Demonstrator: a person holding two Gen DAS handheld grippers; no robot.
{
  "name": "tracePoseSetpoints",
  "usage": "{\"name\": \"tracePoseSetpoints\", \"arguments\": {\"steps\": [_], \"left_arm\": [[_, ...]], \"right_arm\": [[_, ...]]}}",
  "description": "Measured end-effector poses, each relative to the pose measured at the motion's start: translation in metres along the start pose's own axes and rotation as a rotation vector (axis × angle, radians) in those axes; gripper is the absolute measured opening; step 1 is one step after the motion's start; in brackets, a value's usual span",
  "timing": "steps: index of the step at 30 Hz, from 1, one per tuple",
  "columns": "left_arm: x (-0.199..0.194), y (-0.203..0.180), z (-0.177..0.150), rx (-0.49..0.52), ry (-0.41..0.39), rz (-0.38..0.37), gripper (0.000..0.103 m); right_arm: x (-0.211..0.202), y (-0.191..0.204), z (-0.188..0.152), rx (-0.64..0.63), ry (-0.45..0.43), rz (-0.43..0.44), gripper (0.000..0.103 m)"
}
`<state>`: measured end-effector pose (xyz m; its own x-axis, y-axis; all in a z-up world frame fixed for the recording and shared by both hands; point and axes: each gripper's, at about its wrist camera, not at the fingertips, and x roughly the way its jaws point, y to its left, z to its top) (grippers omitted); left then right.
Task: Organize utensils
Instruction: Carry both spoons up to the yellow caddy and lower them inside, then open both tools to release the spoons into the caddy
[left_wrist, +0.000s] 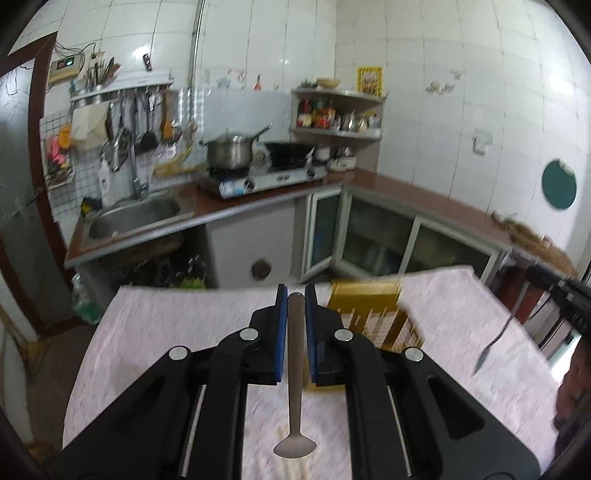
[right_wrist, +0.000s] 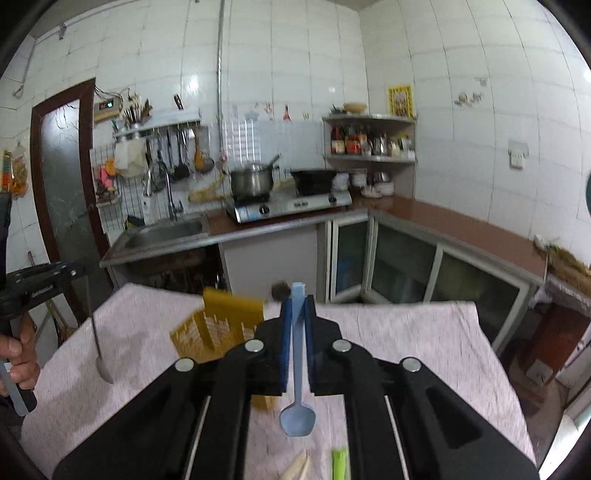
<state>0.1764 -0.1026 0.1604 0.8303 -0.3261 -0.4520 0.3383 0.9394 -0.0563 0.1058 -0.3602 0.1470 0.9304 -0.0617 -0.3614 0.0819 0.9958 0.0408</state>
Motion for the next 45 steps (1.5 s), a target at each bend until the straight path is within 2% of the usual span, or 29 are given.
{"name": "tracePoseSetpoints", "arguments": {"steps": [5,11,20,23,27,30,31,32,34,35,36,38,40,45], "left_arm": [[0.019,-0.016,0.048,-0.011,-0.058,-0.032,0.008],[0.049,-0.029,0.066,-0.018,-0.08,-0.043,0.008],[0.101,-0.036,0.049,-0.043,-0.067,-0.063,0.008],[0.113,-0.036,0.042,-0.043,-0.04,-0.062,0.008],[0.138,-0.03,0.027,-0.048,0.054,-0.069,0.008],[0.151,-0.023,0.015,-0.059,0.084,-0.041,0.008],[0.155,-0.02,0.013,-0.067,0.097,-0.033,0.014],[0.157,-0.018,0.012,-0.073,0.102,-0.027,0.027],[0.157,-0.011,0.01,-0.083,0.099,-0.009,0.041],[0.155,-0.008,0.01,-0.086,0.098,-0.011,0.041],[0.152,-0.005,0.01,-0.087,0.092,-0.006,0.042],[0.146,0.002,0.011,-0.087,0.081,0.008,0.049],[0.135,0.013,0.007,-0.092,0.076,0.027,0.051],[0.101,0.045,-0.026,-0.089,0.104,0.089,0.056]], "right_arm": [[0.015,0.011,0.035,-0.002,-0.043,0.015,0.007],[0.046,0.024,0.05,0.002,-0.053,0.05,0.007],[0.093,0.038,0.034,0.032,0.001,0.088,0.007],[0.108,0.044,0.025,0.02,0.039,0.091,0.007],[0.132,0.046,0.009,0.017,0.134,0.087,0.007],[0.148,0.045,-0.004,0.015,0.191,0.051,0.008],[0.15,0.045,-0.006,0.013,0.193,0.045,0.008],[0.149,0.044,-0.007,0.015,0.19,0.043,0.009],[0.143,0.04,-0.004,0.018,0.167,0.026,0.015],[0.14,0.04,-0.001,0.024,0.157,0.024,0.026],[0.135,0.035,0.002,0.036,0.142,0.026,0.031],[0.126,0.029,0.005,0.04,0.125,0.017,0.031],[0.112,0.02,0.004,0.04,0.102,0.002,0.031],[0.077,-0.013,-0.026,0.05,0.115,-0.049,0.034]]}}
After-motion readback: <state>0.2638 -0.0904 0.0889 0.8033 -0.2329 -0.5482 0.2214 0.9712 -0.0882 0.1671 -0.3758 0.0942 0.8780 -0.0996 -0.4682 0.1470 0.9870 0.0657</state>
